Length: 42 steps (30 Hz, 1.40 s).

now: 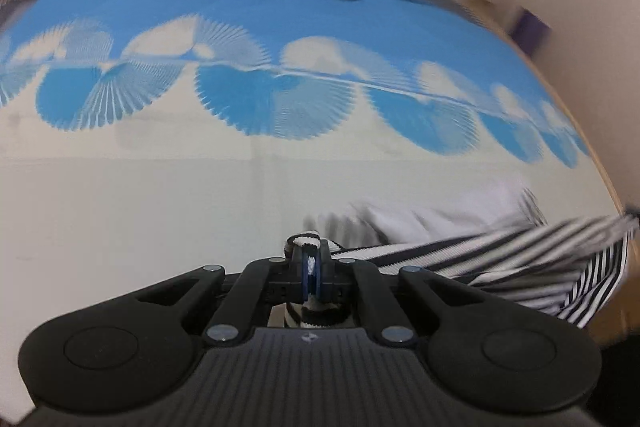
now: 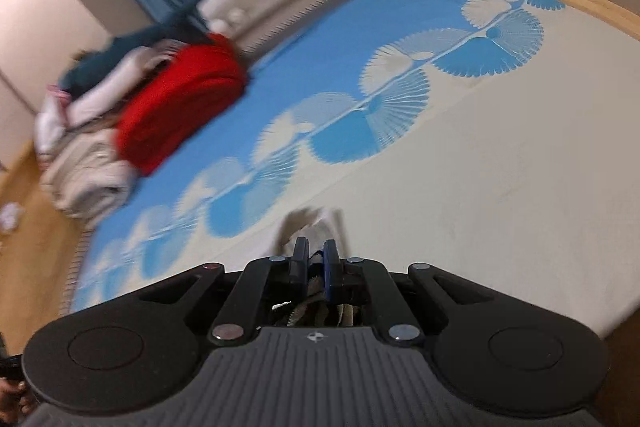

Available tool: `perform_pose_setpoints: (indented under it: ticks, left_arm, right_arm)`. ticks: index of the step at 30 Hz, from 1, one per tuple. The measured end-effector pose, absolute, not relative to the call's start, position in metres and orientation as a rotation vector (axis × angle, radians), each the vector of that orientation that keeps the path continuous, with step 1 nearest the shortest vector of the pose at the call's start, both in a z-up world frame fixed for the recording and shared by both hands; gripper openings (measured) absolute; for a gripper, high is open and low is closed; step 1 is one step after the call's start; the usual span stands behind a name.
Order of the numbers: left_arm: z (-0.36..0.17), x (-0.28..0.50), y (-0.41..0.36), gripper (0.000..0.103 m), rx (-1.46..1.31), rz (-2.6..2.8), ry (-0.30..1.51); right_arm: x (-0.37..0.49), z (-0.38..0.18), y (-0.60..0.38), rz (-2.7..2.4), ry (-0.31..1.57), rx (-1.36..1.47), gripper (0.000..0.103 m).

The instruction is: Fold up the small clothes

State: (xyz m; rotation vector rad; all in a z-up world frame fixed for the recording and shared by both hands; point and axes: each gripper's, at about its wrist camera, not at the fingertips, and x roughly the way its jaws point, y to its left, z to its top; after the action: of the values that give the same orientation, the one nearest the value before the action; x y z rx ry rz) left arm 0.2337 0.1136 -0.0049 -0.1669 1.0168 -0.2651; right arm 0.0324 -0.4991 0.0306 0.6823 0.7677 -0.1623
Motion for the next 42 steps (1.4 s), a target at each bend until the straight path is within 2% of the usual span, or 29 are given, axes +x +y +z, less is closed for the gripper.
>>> perform_pose_setpoints:
  ticks: [3, 4, 5, 6, 7, 9, 10, 12, 13, 14, 16, 19, 23, 29, 30, 32, 34, 35, 39, 42]
  left_arm:
    - [-0.047, 0.278, 0.134, 0.012, -0.354, -0.155, 1.067]
    - [-0.057, 0.285, 0.140, 0.014, -0.396, -0.115, 1.105]
    - [-0.061, 0.289, 0.145, 0.016, -0.412, -0.072, 1.124]
    - [-0.061, 0.291, 0.149, 0.026, -0.411, -0.047, 1.125]
    - [-0.057, 0.291, 0.155, 0.041, -0.410, -0.035, 1.108]
    - [-0.051, 0.286, 0.167, 0.052, -0.420, -0.049, 1.057]
    - [-0.049, 0.282, 0.168, 0.052, -0.414, -0.073, 1.046]
    - [-0.050, 0.274, 0.162, 0.054, -0.370, -0.189, 1.049]
    - [-0.053, 0.270, 0.154, 0.057, -0.326, -0.256, 1.076]
    - [-0.056, 0.266, 0.145, 0.060, -0.279, -0.304, 1.100]
    - [-0.062, 0.257, 0.123, 0.071, -0.124, -0.393, 1.139]
    - [-0.070, 0.246, 0.103, 0.081, 0.051, -0.457, 1.150]
    - [-0.089, 0.240, 0.085, 0.081, 0.271, -0.410, 1.177]
    - [-0.104, 0.248, 0.052, 0.081, 0.455, -0.402, 1.085]
    - [-0.101, 0.251, 0.052, 0.078, 0.457, -0.380, 1.051]
    - [-0.076, 0.266, 0.061, 0.074, 0.318, -0.265, 0.910]
    - [-0.046, 0.275, 0.103, 0.073, -0.043, -0.158, 0.787]
    - [-0.043, 0.278, 0.118, 0.073, -0.146, -0.141, 0.787]
    - [-0.050, 0.275, 0.121, 0.073, -0.003, -0.158, 0.854]
    - [-0.063, 0.271, 0.125, 0.077, -0.072, -0.277, 0.948]
  right_arm:
    - [0.094, -0.002, -0.507, -0.296, 0.771, 0.698, 0.005]
    - [0.105, -0.011, -0.510, -0.344, 0.777, 0.696, 0.009]
    - [0.114, -0.020, -0.513, -0.357, 0.791, 0.702, 0.009]
    - [0.118, -0.027, -0.515, -0.350, 0.798, 0.702, 0.009]
    - [0.119, -0.031, -0.514, -0.343, 0.805, 0.689, 0.009]
    - [0.118, -0.033, -0.509, -0.298, 0.818, 0.645, 0.009]
    - [0.118, -0.034, -0.505, -0.246, 0.832, 0.610, 0.009]
    - [0.115, -0.039, -0.497, -0.172, 0.852, 0.540, 0.020]
    - [0.112, -0.043, -0.495, -0.153, 0.866, 0.522, 0.032]
    - [0.110, -0.048, -0.493, -0.138, 0.887, 0.513, 0.038]
    - [0.107, -0.061, -0.492, -0.114, 0.954, 0.492, 0.039]
    - [0.105, -0.074, -0.485, -0.091, 1.035, 0.426, 0.039]
    - [0.112, -0.087, -0.470, -0.058, 1.098, 0.314, 0.040]
    - [0.131, -0.094, -0.453, -0.047, 1.109, 0.229, 0.040]
    - [0.135, -0.093, -0.451, -0.052, 1.101, 0.219, 0.040]
    - [0.143, -0.088, -0.449, -0.094, 1.047, 0.190, 0.040]
    - [0.145, -0.075, -0.456, -0.186, 0.935, 0.216, 0.040]
    - [0.144, -0.067, -0.464, -0.230, 0.874, 0.266, 0.040]
    - [0.141, -0.063, -0.481, -0.235, 0.841, 0.348, 0.040]
    - [0.139, -0.069, -0.482, -0.168, 0.899, 0.348, 0.040]
